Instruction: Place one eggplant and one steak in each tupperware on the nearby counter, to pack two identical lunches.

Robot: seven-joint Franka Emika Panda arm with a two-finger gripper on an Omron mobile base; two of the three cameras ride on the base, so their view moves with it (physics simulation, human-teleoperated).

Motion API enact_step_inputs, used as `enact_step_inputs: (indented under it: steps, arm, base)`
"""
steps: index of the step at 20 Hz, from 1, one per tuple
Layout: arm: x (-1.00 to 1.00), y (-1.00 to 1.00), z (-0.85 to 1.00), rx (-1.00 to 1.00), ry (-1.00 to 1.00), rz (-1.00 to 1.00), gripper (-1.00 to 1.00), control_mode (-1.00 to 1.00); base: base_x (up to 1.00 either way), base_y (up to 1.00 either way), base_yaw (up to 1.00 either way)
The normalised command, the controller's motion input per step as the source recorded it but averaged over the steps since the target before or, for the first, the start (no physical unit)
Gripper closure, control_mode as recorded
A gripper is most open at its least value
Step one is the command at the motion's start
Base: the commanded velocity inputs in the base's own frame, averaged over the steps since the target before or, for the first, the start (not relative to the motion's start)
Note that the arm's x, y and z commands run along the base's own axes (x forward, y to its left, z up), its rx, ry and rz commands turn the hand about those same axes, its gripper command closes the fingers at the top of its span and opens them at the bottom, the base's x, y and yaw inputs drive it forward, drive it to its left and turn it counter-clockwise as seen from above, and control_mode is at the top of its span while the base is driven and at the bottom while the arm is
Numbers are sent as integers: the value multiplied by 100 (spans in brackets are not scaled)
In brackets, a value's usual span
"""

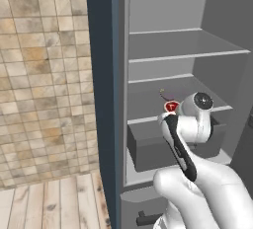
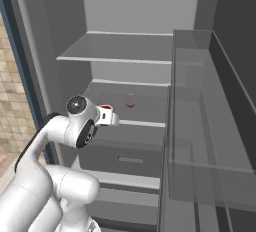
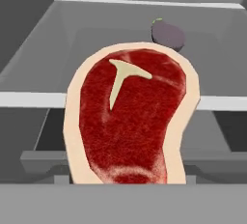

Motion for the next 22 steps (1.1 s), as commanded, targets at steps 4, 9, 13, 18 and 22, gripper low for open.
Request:
enact_step_inputs:
  steps: [4, 9, 13, 18, 22]
  arm:
    - [-100, 0, 76, -5, 9, 0, 100, -100]
    - [-100, 0, 52, 0, 3, 0, 100, -100]
    - [-100, 0, 67, 0, 0, 0, 100, -100]
    - [-100, 0, 60, 0, 0, 0, 100, -100]
    - [-99, 0, 27, 0, 0, 0, 100, -100]
  base:
    - [0, 0, 0]
    - [0, 0, 0]
    - [0, 0, 0]
    - [0, 0, 0]
    - [0, 0, 0]
